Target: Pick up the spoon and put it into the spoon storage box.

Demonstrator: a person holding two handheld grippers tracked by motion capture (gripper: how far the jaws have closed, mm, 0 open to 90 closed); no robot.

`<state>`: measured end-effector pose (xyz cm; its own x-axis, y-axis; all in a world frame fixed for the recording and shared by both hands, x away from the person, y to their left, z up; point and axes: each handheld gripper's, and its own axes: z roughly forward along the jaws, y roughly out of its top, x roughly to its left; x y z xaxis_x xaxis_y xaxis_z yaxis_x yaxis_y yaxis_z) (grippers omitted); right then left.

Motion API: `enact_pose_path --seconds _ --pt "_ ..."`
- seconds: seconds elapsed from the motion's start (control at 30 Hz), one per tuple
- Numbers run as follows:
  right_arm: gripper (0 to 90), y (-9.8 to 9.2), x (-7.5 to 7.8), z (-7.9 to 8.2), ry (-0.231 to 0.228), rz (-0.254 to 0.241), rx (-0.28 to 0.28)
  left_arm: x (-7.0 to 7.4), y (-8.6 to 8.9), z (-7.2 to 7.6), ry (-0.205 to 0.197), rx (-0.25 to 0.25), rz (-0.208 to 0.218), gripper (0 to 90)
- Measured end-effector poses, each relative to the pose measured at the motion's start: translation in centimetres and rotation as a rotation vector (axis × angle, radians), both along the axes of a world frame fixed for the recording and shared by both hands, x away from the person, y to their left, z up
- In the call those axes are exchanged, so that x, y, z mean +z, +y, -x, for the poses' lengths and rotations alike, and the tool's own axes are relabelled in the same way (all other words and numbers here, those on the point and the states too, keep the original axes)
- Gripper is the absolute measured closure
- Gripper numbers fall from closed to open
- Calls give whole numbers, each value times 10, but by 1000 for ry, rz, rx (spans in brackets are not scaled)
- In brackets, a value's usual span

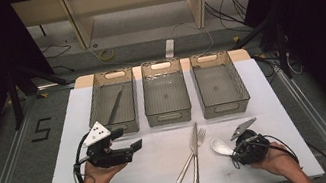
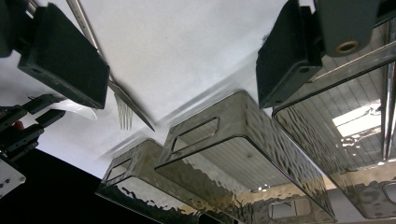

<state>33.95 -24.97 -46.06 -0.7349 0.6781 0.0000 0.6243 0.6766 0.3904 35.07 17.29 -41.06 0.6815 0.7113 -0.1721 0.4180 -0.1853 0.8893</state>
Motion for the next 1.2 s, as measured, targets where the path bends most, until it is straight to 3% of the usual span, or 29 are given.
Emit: enact_pose_path --seconds 0.33,0.67,1.0,1.2 --pt "750 1 0 1 -8 15 21 0 -1 0 -6 -5 -8 170" --pt "757 -3 5 1 -15 -24 32 0 -1 0 -6 1 -4 170" --pt "758 -6 21 -5 -66 -106 16 2 3 0 -16 12 7 170" --pt "758 2 32 -20 -104 -160 18 2 4 0 -17 17 30 170"
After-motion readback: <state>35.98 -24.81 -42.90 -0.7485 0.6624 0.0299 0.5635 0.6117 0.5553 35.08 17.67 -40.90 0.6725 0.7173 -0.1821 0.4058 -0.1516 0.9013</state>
